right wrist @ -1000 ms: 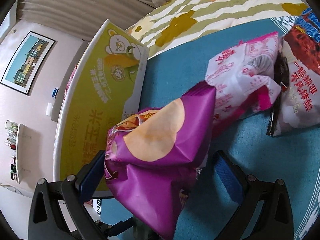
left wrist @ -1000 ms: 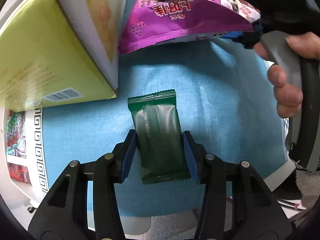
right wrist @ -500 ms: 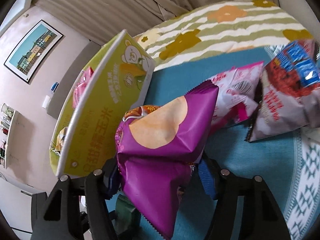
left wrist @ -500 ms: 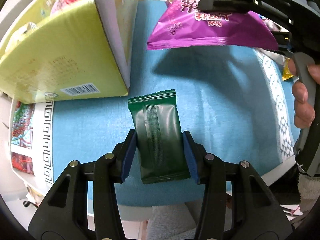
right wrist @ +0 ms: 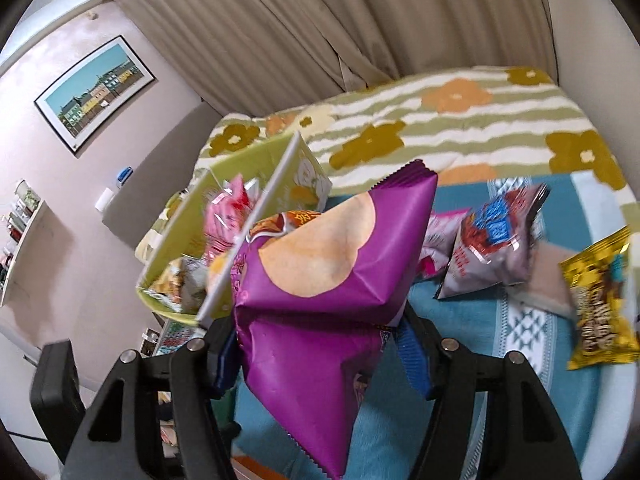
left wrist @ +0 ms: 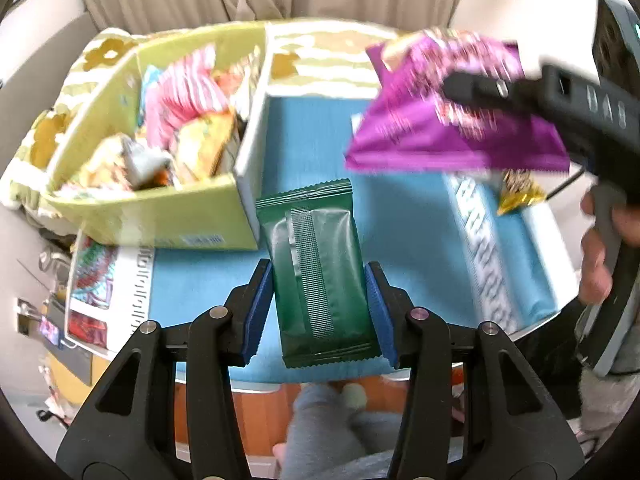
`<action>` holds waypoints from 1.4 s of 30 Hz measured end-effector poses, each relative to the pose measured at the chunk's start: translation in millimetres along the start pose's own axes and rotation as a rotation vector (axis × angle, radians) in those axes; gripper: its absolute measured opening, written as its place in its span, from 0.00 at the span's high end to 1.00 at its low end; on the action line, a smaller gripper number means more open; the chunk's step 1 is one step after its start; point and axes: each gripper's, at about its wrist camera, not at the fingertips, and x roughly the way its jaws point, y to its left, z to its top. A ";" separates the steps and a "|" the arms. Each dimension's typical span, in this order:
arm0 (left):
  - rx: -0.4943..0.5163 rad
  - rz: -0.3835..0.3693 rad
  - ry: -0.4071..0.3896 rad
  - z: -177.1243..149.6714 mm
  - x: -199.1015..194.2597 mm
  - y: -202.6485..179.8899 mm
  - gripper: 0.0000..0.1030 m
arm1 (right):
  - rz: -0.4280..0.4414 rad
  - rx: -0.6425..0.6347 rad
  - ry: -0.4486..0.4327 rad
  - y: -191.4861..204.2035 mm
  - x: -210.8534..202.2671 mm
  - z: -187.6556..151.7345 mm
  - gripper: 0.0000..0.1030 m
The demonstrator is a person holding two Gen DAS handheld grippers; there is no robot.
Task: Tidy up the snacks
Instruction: 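Carry both packets into the cardboard box and open both tools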
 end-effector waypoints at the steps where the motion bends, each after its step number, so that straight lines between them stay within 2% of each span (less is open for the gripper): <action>1: -0.007 -0.002 -0.016 5.0 -8.3 3.3 0.59 | 0.003 -0.008 -0.008 3.8 -4.6 2.0 0.40; 8: -0.015 0.045 -0.120 46.4 -35.6 30.7 0.59 | 0.021 -0.067 -0.063 34.5 -24.3 21.3 0.40; 15: -0.004 0.046 -0.165 105.0 -33.0 98.5 0.59 | 0.020 -0.088 -0.094 73.5 4.1 53.5 0.40; 22: 0.015 0.052 -0.124 156.0 -1.4 166.9 0.59 | 0.010 -0.082 -0.083 119.3 62.2 88.6 0.40; 27: 0.052 0.035 -0.049 181.4 40.8 205.1 0.57 | -0.022 -0.061 -0.071 145.2 103.1 110.2 0.40; 28: 0.059 0.037 -0.032 183.1 49.1 209.3 0.50 | -0.030 -0.056 -0.067 147.9 110.2 112.9 0.40; 29: 0.065 0.042 -0.016 185.1 57.3 214.1 0.30 | -0.041 -0.046 -0.062 150.6 118.8 115.7 0.40; 31: 0.072 0.041 -0.012 185.3 67.0 223.2 0.00 | -0.057 -0.028 -0.054 152.1 130.3 118.7 0.40; 34: 0.081 0.006 -0.029 180.4 69.9 235.9 0.00 | -0.080 -0.003 -0.039 154.9 144.9 122.2 0.40; 42: 0.061 0.005 -0.053 169.9 60.2 260.8 0.00 | -0.118 -0.001 0.030 163.2 170.7 126.5 0.39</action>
